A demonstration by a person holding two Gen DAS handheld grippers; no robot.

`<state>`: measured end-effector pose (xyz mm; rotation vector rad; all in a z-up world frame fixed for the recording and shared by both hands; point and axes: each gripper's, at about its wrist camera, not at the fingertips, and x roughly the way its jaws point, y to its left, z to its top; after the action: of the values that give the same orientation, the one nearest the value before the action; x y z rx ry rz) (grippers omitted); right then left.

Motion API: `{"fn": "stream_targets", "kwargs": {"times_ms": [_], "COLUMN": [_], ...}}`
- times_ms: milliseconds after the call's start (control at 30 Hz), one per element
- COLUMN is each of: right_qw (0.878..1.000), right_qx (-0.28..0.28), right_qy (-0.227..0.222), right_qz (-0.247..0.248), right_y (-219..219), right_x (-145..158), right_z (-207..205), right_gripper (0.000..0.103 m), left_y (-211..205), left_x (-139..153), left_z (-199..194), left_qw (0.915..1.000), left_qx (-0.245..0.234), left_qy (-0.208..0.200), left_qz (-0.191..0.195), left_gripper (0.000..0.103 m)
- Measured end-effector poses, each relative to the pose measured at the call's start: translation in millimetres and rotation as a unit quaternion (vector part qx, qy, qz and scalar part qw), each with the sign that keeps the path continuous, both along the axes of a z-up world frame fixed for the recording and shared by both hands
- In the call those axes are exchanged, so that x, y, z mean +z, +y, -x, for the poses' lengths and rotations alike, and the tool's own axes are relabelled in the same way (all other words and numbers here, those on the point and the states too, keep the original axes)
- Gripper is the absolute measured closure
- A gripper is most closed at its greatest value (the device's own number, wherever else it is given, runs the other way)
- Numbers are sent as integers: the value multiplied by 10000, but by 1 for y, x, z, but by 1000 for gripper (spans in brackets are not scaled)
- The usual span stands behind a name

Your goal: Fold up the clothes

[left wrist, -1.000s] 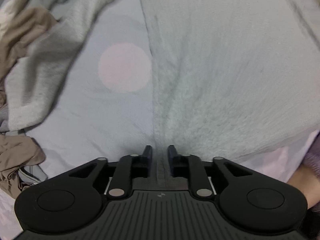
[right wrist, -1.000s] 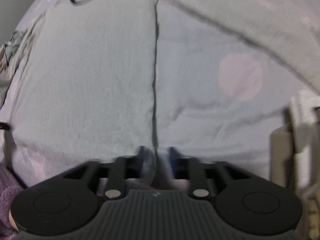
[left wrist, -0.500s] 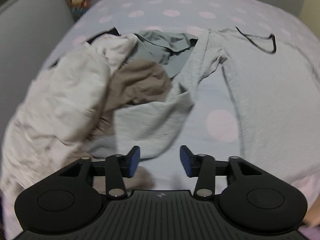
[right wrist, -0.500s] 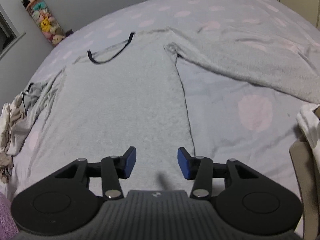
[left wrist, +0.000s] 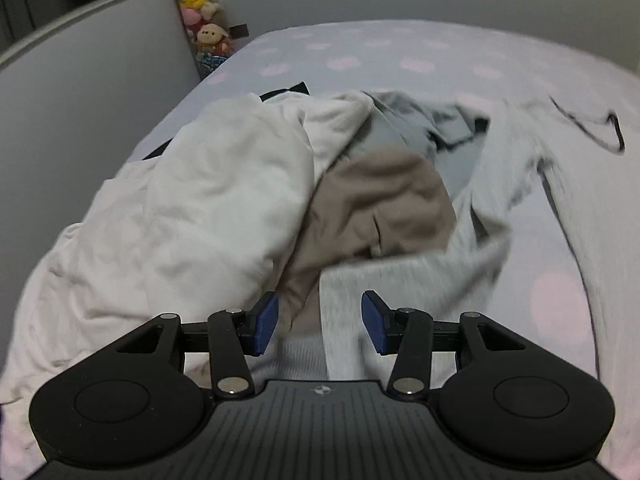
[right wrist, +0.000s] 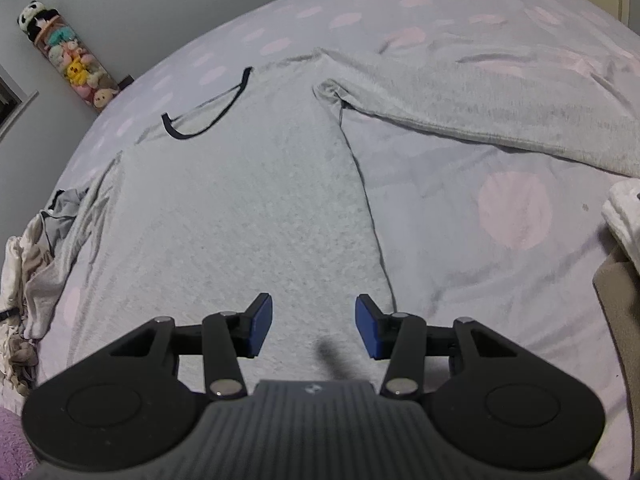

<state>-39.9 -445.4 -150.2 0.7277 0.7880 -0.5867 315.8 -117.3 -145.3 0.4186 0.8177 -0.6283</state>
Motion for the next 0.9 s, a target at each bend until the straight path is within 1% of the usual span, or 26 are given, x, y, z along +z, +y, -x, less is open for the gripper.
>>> {"fn": "stream_targets", "kwargs": {"times_ms": [133, 200, 233, 267, 300, 367, 467, 567, 667, 733, 900], "right_qw": [9997, 9995, 9994, 9994, 9994, 9994, 9993, 9994, 9995, 9995, 9997], "right_qx": [107, 132, 131, 127, 116, 92, 88, 106, 107, 113, 106], "right_qy": [215, 292, 318, 330, 333, 337, 341, 316, 258, 237, 157], "right_qz": [15, 16, 6, -11, -36, -83, -114, -124, -162, -168, -182], "right_y": [0, -1, -2, -2, -3, -4, -4, -4, -4, -4, -4], "right_x": [-4, -6, -7, -7, -8, -9, -9, -9, -9, -9, -8], "right_z": [-9, -13, -14, -14, -14, -15, -16, -15, -13, -12, -9], "right_gripper": [53, 53, 53, 53, 53, 53, 53, 53, 53, 53, 53], "left_y": [-14, -18, -20, -20, -20, -18, -10, 2, 12, 14, 10], "left_x": [-19, -30, -35, -38, -40, -36, -17, 14, 53, 75, 102], "left_z": [-13, -14, -14, -13, -12, -4, 5, 12, 14, 11, -20], "left_qw": [9998, 9993, 9989, 9986, 9983, 9989, 9980, 9950, 9905, 9880, 9829], "left_qx": [29, 39, 45, 48, 51, 76, 126, 192, 269, 382, 1010], "left_qy": [182, 353, 443, 478, 496, 279, 71, -135, -390, -577, -923], "left_qz": [57, 135, 175, 236, 303, 371, 621, 966, 1292, 1381, 1229], "left_gripper": [59, 61, 70, 85, 87, 97, 99, 99, 99, 99, 99]}}
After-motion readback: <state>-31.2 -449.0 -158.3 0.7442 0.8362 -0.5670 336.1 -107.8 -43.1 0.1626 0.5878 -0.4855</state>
